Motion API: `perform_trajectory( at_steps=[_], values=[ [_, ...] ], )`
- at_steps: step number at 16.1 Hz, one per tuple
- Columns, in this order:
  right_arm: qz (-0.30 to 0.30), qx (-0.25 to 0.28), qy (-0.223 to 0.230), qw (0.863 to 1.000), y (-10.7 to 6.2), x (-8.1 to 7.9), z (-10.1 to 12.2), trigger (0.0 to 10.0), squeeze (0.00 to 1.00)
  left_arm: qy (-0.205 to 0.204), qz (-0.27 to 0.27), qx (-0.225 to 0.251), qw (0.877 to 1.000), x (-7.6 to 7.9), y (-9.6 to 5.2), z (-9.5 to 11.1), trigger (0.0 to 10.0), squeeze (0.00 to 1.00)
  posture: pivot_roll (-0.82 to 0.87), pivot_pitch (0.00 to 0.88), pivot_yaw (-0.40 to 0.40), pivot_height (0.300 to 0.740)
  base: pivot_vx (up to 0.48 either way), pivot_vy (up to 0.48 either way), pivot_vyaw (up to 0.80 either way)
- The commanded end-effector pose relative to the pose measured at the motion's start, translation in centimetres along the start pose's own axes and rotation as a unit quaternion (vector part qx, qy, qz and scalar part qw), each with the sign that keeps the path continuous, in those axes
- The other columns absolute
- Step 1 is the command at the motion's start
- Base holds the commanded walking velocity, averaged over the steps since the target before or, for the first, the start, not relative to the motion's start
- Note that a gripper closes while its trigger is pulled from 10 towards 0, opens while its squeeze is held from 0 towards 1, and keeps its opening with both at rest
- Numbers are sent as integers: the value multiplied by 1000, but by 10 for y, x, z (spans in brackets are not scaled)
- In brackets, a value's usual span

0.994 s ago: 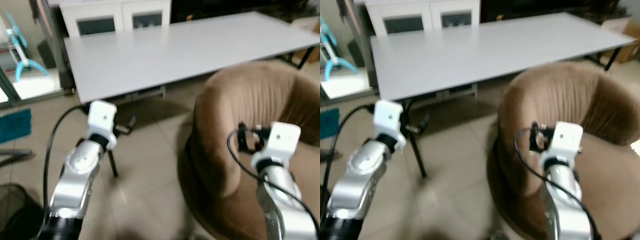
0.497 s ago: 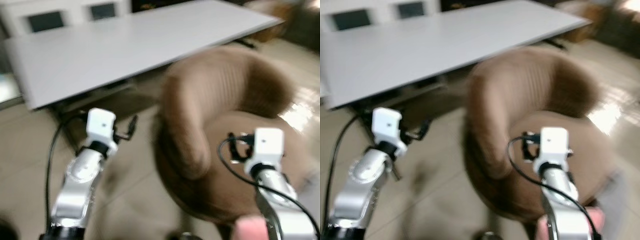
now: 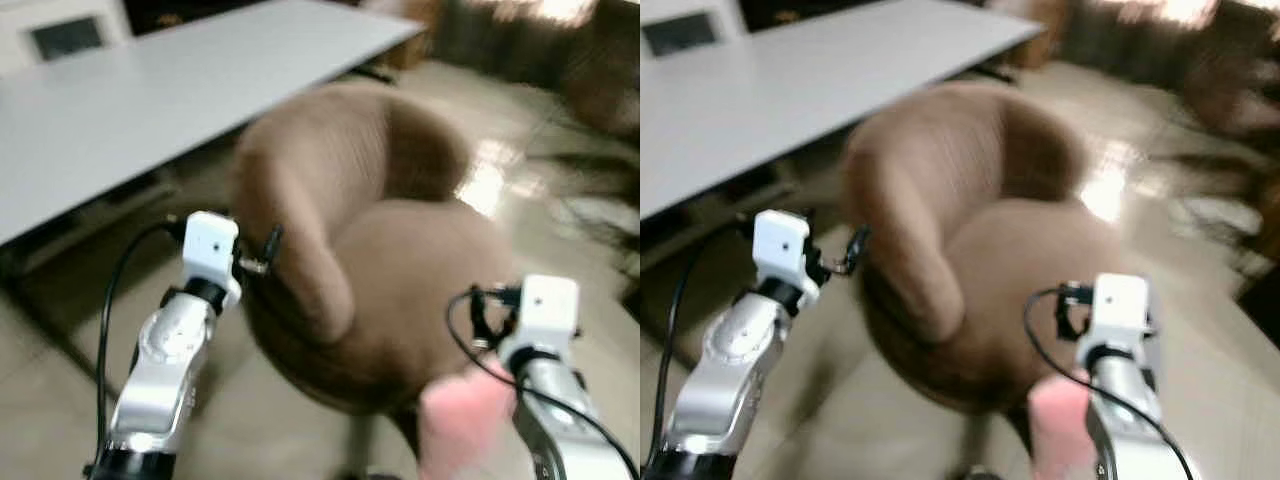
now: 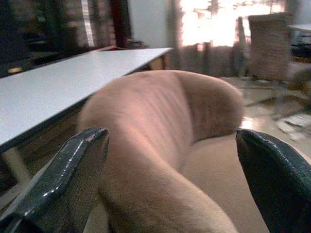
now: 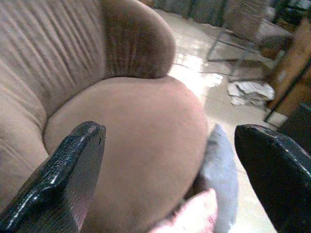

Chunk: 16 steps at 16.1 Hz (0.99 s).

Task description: Move the pillow to the sofa from floor

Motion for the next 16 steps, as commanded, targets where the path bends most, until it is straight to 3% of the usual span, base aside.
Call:
perform_trajectory(
  at_steps=[1,3,5,6,7,12,13,16],
  values=[
    [-4,-5,-4,1000,-3,0,-1,10000,0,-14,-12,-9,1000,4,-2,-4,10000,0,-107,0,2,740,0,0,-800],
    [27,-9,-6,1000,-9,-15,-5,10000,0,-9,-15,-5,1000,3,-6,-4,10000,0,-97,0,-12,740,0,0,-800],
    [25,0,-5,1000,-5,-16,-2,10000,0,-22,15,2,1000,-7,-9,-6,10000,0,-91,0,-16,740,0,0,-800],
    [25,32,-36,999,1,-17,10,10000,0,-40,46,-10,998,-18,-15,-17,10000,0,-91,0,-18,740,0,0,-800],
    [9,44,-48,998,6,-12,14,10000,0,-29,45,-19,998,-19,-18,-21,10000,0,-85,0,-21,740,0,0,-800],
    [14,41,-46,998,14,-7,11,10000,0,-3,17,-16,1000,-11,-16,-13,10000,0,-70,0,-34,740,0,0,-800],
    [10,38,-43,998,15,-7,8,10000,0,-47,35,6,998,-17,-14,-6,10000,0,-72,0,-26,740,0,0,-800],
    [28,41,-21,999,14,-14,6,10000,0,-15,5,9,1000,-13,-7,-2,10000,0,-78,0,-6,740,0,0,-800]
  ],
)
Point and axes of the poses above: a point about 5 cm out from each wrist's last joint towards the gripper, its own y axis pointing out of the wrist towards the gripper, its own z axis along the axis of the wrist's last joint, x = y × z, the point moved 4 cm from there along y, pointing out of the wrist towards the gripper, and after that the axes turned 6 degrees about -y, right-handed, at the moved point
